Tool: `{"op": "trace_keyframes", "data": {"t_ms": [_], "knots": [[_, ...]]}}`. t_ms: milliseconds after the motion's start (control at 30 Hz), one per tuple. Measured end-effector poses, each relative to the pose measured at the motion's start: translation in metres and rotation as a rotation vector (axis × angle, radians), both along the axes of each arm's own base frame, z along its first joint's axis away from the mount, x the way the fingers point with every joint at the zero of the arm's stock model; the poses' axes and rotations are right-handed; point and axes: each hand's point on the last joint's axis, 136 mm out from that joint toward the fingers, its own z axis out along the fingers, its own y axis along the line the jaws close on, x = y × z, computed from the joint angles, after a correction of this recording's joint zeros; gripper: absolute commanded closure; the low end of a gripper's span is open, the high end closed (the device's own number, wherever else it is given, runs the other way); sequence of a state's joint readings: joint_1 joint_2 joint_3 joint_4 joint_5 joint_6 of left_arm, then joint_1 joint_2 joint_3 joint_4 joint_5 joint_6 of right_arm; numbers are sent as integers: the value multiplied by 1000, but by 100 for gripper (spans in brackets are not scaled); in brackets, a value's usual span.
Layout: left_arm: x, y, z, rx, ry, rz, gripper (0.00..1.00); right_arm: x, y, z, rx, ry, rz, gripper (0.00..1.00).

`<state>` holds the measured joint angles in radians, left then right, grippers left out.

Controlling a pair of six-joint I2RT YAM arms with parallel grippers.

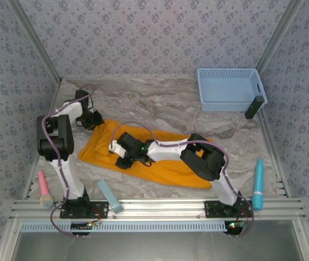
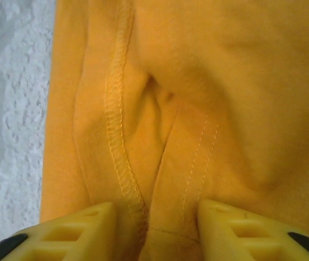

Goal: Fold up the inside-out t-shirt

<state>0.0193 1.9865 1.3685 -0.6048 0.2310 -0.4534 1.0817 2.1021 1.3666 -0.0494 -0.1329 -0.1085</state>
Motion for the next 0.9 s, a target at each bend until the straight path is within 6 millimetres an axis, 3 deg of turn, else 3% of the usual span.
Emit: {"op": "trace_keyframes", "data": {"t_ms": [133,600,733,800,867,900], "knots": [[0,-3,-5,32,6,-42,100,1,-6,-1,10,-13,-26,100],[-16,32,-3,112,78,-77,100,-16,-50,36,122,11,-121,100],[-14,31,2,94,70,-90,100,-17,-54,25,104,26,-115,95],[-11,29,6,82,62,-99,97,-20,-54,16,76,29,-100,86],[-7,27,10,68,50,-109,77,-24,-54,5,39,37,-83,73],[-4,28,12,68,40,-108,74,-27,-56,1,20,41,-71,72]]}}
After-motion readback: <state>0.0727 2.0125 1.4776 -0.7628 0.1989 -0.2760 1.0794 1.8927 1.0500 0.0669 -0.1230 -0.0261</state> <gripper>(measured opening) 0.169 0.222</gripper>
